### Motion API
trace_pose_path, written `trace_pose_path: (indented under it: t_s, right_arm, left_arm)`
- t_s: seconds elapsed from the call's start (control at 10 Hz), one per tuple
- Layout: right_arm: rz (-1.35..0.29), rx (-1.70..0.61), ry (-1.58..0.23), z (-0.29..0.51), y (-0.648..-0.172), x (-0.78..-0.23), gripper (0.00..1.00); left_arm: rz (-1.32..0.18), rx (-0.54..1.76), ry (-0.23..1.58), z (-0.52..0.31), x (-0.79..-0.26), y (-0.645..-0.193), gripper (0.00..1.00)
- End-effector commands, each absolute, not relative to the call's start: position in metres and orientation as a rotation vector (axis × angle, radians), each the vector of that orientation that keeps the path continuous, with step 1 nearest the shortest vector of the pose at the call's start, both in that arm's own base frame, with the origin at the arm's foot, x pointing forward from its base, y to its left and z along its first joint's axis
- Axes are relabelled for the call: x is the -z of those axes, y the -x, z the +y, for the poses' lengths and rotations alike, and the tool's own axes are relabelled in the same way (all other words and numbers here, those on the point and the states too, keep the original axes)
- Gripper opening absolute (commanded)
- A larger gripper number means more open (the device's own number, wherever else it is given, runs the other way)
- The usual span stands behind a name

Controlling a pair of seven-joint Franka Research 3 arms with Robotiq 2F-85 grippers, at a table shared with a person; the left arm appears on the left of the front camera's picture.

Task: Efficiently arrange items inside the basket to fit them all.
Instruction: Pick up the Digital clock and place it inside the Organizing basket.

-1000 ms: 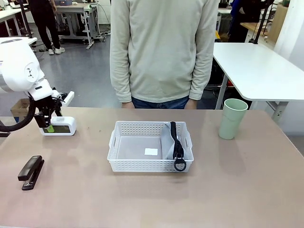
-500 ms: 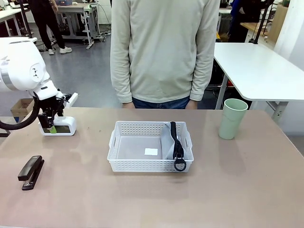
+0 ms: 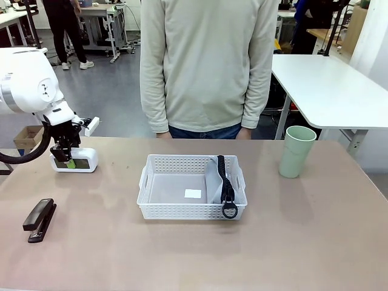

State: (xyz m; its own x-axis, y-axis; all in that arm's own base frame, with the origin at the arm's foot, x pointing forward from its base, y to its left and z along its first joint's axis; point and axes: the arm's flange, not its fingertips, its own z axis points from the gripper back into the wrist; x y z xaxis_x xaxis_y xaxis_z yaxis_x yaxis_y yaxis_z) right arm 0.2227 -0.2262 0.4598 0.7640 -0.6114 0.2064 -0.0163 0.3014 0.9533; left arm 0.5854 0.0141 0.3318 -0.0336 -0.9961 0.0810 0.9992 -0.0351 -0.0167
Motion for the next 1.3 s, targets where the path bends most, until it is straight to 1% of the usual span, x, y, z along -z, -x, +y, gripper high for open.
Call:
trace_pose_path:
  t_s: [0.0, 0.3, 0.4, 0.5, 0.6, 0.7, 0.9, 1.1, 1.2]
  right_arm:
    - [-0.647, 0.407, -1.222, -0.228, -0.225, -0.462, 1.00]
    - [-0.647, 0.407, -1.222, -0.228, -0.225, -0.462, 1.00]
    - [-0.647, 0.407, -1.222, -0.228, -0.225, -0.462, 1.00]
    - [-0.647, 0.407, -1.222, -0.228, -0.225, -0.462, 1.00]
    - [-0.647, 0.407, -1.222, -0.228, -0.225, -0.462, 1.00]
    - [-0.647, 0.407, -1.222, -0.228, -0.225, -0.462, 1.00]
    - [-0.647, 0.407, -1.222, -0.228, -0.225, -0.462, 1.00]
    - [-0.647, 0.407, -1.222, -0.228, -0.225, -0.462, 1.00]
    - [-0.647, 0.407, -1.222, -0.228, -0.225, -0.462, 1.00]
  left_arm:
    - [-0.036, 1.591, 0.070, 0.014, -0.334, -0.589, 0.00]
    - [-0.026, 1.582, 0.075, 0.014, -0.334, -0.589, 0.00]
    - [-0.003, 1.564, 0.106, 0.015, -0.338, -0.590, 0.00]
    - [0.053, 1.496, 0.115, 0.016, -0.353, -0.593, 0.00]
    - [0.037, 1.458, 0.134, 0.022, -0.383, -0.592, 0.00]
    - [-0.018, 1.400, 0.165, 0.031, -0.419, -0.586, 0.00]
    - [-0.104, 1.318, 0.152, 0.048, -0.485, -0.559, 0.00]
    - [-0.145, 1.259, 0.140, 0.064, -0.517, -0.538, 0.00]
    - [-0.180, 1.216, 0.184, 0.079, -0.516, -0.538, 0.08]
